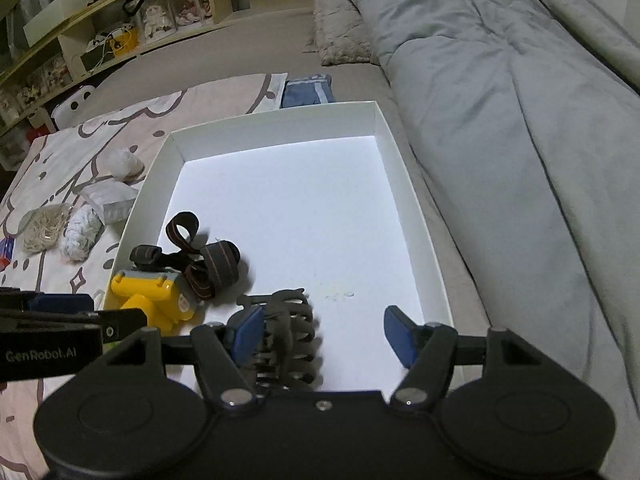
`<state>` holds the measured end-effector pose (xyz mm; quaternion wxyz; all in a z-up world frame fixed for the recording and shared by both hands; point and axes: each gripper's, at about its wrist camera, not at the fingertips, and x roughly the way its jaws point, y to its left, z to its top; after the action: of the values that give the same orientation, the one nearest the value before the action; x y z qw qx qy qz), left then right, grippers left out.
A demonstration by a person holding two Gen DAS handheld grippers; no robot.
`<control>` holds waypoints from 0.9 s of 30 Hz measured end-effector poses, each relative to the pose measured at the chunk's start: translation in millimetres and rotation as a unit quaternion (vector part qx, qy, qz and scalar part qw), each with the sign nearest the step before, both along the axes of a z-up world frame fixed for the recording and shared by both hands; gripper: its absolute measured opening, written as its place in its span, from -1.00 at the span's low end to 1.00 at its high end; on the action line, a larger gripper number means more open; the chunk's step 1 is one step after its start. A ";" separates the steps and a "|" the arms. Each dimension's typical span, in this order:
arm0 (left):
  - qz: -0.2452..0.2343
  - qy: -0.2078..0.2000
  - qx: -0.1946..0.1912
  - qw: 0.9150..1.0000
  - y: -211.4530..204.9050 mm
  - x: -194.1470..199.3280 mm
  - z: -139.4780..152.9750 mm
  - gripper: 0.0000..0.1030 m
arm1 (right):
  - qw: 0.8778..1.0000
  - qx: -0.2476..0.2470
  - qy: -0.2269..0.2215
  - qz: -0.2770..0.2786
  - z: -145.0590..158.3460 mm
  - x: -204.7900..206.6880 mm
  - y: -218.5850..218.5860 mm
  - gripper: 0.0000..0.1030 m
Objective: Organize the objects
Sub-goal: 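Carry both items to the white tray and open both tools to release, then withdraw both tools from the tray toward the remaining objects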
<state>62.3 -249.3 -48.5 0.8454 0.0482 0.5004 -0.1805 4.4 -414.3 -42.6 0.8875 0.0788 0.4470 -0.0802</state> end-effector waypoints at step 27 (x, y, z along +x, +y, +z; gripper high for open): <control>0.002 -0.047 0.007 0.999 75.6 -25.1 39.6 0.71 | 0.999 -0.010 -0.031 -0.017 48.4 -36.2 43.8 0.54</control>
<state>37.2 -173.7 -8.9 0.8679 0.0615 0.4615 -0.1731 -31.8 -370.5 5.8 0.9000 0.0797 0.4174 -0.0968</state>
